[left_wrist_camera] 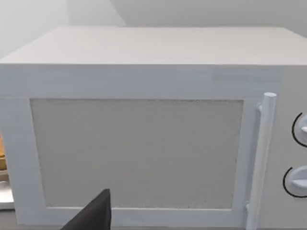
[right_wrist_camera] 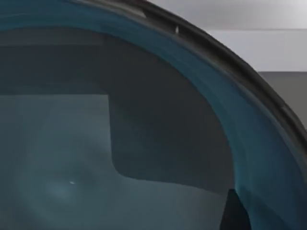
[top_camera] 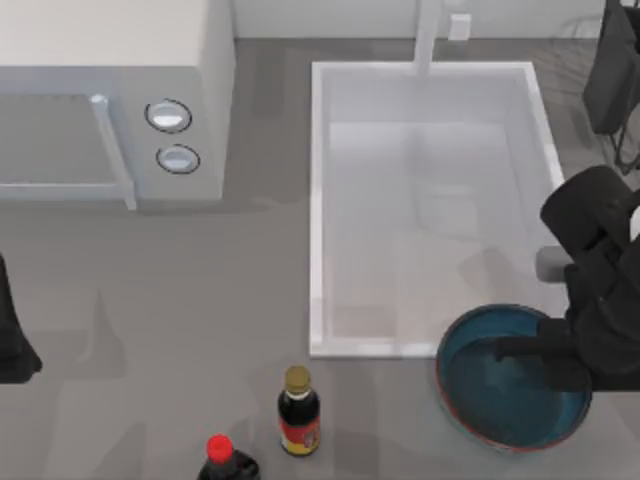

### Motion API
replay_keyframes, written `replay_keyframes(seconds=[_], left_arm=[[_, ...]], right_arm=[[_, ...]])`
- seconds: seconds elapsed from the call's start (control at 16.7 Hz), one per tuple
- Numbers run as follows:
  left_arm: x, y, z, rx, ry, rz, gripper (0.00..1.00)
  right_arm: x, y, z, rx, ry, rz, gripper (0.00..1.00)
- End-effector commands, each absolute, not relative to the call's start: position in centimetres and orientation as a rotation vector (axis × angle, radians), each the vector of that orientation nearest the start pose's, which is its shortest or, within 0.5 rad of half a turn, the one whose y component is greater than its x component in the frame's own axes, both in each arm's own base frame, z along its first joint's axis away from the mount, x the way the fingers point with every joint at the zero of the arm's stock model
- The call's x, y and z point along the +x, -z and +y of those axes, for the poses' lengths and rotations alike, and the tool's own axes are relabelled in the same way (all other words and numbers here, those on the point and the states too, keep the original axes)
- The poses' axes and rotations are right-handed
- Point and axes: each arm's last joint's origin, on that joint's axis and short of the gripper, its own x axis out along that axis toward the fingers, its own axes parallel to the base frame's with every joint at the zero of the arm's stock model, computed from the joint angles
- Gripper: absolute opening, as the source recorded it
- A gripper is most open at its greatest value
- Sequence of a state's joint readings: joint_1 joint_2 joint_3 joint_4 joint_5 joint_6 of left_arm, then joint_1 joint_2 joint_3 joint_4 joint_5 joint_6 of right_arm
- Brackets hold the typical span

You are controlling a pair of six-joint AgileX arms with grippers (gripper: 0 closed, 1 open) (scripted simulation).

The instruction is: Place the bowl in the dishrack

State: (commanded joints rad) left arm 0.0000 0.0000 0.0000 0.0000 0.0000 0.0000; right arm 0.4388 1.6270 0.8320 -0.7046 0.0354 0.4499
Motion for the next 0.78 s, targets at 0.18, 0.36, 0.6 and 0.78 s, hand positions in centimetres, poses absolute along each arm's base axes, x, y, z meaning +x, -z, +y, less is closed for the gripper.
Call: replay_keyframes(seconds=[0.18, 0.36, 0.6, 0.78], left_arm=[[10.6, -16.0, -0.1, 0.000, 0.000, 0.000, 1.00], [10.6, -16.0, -0.1, 0.000, 0.000, 0.000, 1.00], [10.6, -16.0, -0.1, 0.000, 0.000, 0.000, 1.00], [10.6, -16.0, -0.1, 0.000, 0.000, 0.000, 1.00]], right_arm=[[23.7, -13.2, 11.1, 0.007, 0.009, 1.491, 0.00], [23.7, -13.2, 11.1, 0.007, 0.009, 1.491, 0.00], [23.9, -13.5, 11.3, 0.009, 0.007, 1.491, 0.00], [24.9, -15.8, 11.8, 0.011, 0.007, 1.489, 0.00]])
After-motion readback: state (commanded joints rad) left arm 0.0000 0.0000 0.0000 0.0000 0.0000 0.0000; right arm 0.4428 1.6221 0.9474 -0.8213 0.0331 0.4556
